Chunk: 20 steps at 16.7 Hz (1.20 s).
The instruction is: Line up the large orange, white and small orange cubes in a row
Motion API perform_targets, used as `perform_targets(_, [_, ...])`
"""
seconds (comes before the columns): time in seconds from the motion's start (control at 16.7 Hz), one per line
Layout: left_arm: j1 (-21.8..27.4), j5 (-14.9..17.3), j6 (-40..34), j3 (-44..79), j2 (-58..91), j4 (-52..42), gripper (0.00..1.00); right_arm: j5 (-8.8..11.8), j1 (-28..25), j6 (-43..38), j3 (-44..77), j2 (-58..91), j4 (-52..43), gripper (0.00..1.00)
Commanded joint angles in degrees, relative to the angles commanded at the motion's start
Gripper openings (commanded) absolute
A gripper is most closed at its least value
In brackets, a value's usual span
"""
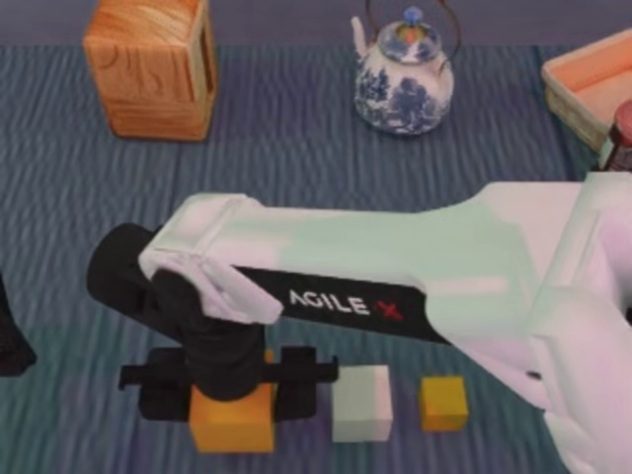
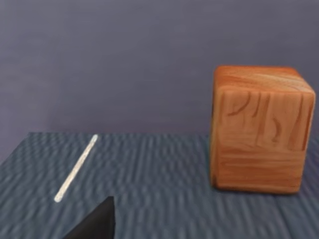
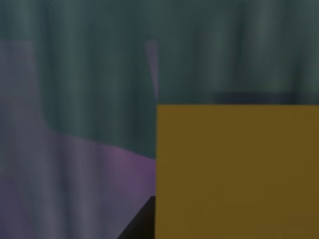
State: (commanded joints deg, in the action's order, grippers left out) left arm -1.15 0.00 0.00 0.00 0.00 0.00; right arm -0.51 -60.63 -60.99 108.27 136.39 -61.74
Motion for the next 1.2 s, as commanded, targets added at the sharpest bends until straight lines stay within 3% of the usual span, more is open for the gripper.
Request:
perform_targets(0.24, [0.0, 0.0, 0.0, 0.0, 0.0, 0.0, 1.00, 0.0, 0.0, 0.0, 0.0, 0.0, 0.0, 0.98])
perform_targets(0.3, [0.0, 0.0, 0.0, 0.0, 0.0, 0.0, 1.00, 0.0, 0.0, 0.0, 0.0, 0.0, 0.0, 1.00])
perform_targets(0.84, [0.0, 0.0, 0.0, 0.0, 0.0, 0.0, 1.00, 0.0, 0.0, 0.0, 0.2, 0.0, -0.2, 1.00])
perform_targets(1.2, [0.0, 0.0, 0.0, 0.0, 0.0, 0.0, 1.00, 0.0, -0.4, -0.1, 9.2, -1.7, -11.5, 1.00])
